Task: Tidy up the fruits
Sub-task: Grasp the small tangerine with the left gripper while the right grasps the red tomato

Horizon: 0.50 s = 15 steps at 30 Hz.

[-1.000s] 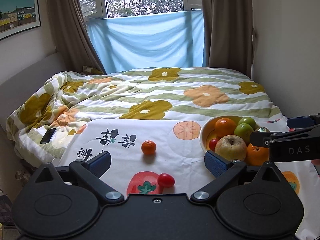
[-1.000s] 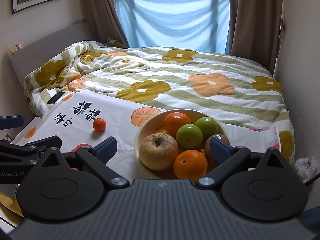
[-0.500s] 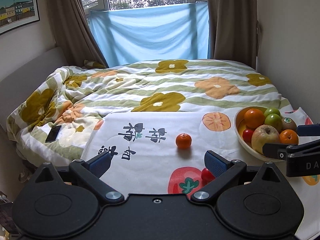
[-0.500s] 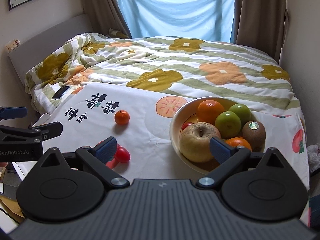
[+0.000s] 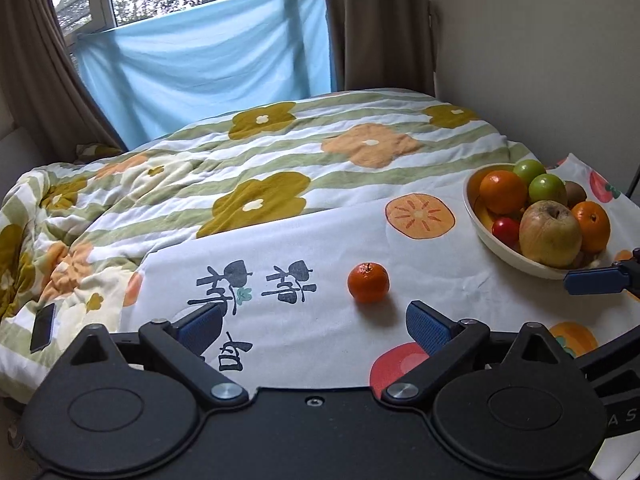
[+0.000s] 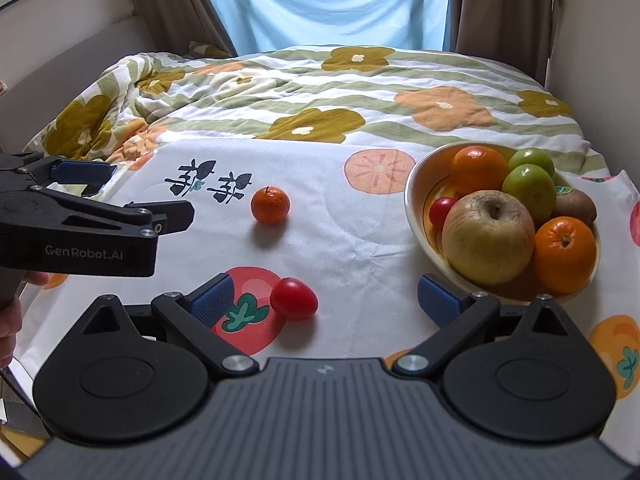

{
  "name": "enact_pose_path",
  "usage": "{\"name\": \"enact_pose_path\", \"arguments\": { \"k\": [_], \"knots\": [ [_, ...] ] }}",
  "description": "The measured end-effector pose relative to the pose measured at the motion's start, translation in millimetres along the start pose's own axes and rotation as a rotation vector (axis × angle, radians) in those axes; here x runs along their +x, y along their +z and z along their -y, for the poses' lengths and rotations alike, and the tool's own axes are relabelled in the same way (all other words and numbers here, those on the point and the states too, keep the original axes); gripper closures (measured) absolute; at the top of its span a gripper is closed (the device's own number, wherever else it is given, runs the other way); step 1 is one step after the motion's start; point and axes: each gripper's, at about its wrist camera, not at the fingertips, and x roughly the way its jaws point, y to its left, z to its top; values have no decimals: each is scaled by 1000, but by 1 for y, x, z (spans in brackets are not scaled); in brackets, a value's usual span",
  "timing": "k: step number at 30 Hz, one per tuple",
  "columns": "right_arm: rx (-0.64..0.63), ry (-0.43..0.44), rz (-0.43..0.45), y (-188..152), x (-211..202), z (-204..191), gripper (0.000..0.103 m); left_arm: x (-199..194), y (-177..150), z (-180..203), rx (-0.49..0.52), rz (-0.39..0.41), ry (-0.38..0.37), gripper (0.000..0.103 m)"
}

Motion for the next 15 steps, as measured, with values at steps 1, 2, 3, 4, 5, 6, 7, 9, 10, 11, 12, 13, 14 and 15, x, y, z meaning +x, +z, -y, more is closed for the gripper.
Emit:
{"name": "enact_pose_path", "arguments": {
  "k": [1,2,3,4,5,6,7,9,10,11,12,13,14,15],
  "knots": [
    [14,-7,-6,-2,5,-2,0,9,1,-1,24,-3,-17,6],
    [25,-12,-11,-4,8,-4,0,16,1,-1,45,-5,-33,7],
    [38,-19,-18,-7,13,-6,0,24,1,-1,64,-6,-49,8],
    [47,-28,-23,-10,18,-9,0,29,2,-1,77,-7,-61,8],
    [54,-38,-28,-12,22,-11,0,36,2,0,93,-9,-78,11],
    [61,-46,-32,-15,26,-12,0,43,4,0,108,-12,-94,13],
    [69,-53,-36,-17,29,-13,0,51,4,1,121,-15,-110,13],
    [86,-72,-34,-20,35,-15,0,63,4,4,138,-26,-134,20],
    [95,-78,-33,-21,37,-16,0,68,4,5,145,-31,-142,22],
    [104,-82,-33,-21,39,-16,0,74,4,6,152,-36,-150,25],
    [111,-86,-35,-21,42,-17,2,78,4,6,156,-38,-158,29],
    [116,-90,-36,-22,43,-17,3,81,5,5,159,-40,-166,30],
    [120,-93,-38,-23,45,-19,5,84,5,5,163,-42,-173,31],
    [122,-95,-39,-24,46,-20,7,87,6,6,168,-40,-179,33]
  ]
}}
